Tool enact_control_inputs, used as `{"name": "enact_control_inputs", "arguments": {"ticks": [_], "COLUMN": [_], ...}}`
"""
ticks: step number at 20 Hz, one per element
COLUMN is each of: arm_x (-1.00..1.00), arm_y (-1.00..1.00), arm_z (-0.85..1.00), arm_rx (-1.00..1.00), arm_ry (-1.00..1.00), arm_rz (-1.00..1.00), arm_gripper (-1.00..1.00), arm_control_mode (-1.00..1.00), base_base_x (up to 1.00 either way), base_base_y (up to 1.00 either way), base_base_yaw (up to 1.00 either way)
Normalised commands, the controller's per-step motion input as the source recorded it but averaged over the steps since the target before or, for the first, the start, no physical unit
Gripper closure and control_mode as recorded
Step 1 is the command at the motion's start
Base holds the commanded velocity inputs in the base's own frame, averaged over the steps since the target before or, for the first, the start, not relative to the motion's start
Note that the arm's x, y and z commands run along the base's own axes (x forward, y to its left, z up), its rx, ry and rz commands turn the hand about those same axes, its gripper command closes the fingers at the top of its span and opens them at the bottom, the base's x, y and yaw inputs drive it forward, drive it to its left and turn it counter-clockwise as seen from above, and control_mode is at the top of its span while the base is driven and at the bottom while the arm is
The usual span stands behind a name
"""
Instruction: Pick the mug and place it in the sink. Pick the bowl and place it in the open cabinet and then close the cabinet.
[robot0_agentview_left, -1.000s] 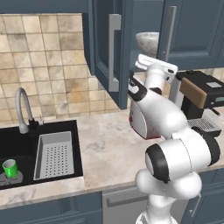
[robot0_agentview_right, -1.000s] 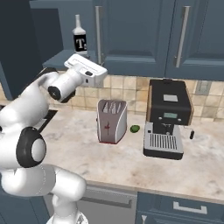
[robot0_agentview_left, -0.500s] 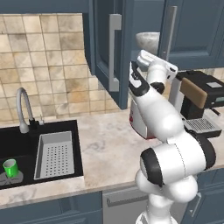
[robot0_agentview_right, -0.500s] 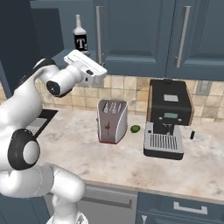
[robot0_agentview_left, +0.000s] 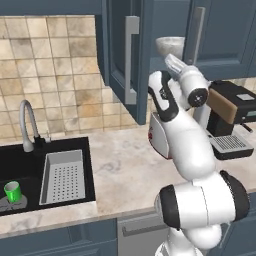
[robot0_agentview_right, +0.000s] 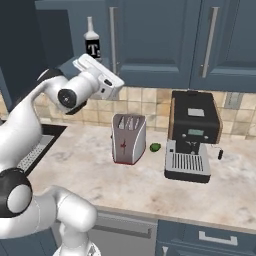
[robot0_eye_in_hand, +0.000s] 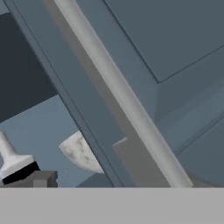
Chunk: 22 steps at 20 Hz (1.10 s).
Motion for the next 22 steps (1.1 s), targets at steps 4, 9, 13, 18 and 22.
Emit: {"name": "enact_control_inputs", "arguments": {"ticks": [4,9,13,18,22], "arm_x": [-0.97,-1.0,-0.41,0.57,0.94], "arm_y": [-0.03,-0.01,-0.01,0.23,0.26], "arm_z": [0.52,0.32,0.15,0.01,0.05], "arm_rx": [0.0,0.0,0.0,0.0,0.0], "arm_ry": [0.0,0.0,0.03,0.0,-0.05], "arm_rz": [0.13,0.1,0.11,0.19,0.21], "arm_gripper": [-1.0,-1.0,-1.0,-1.0,-1.0], "arm_control_mode": [-1.0,-1.0,-1.0,-1.0,-1.0], "base_base_x": [0.0,0.0,0.0,0.0,0.0], "base_base_y": [0.0,0.0,0.0,0.0,0.0], "base_base_yaw": [0.0,0.0,0.0,0.0,0.0]}}
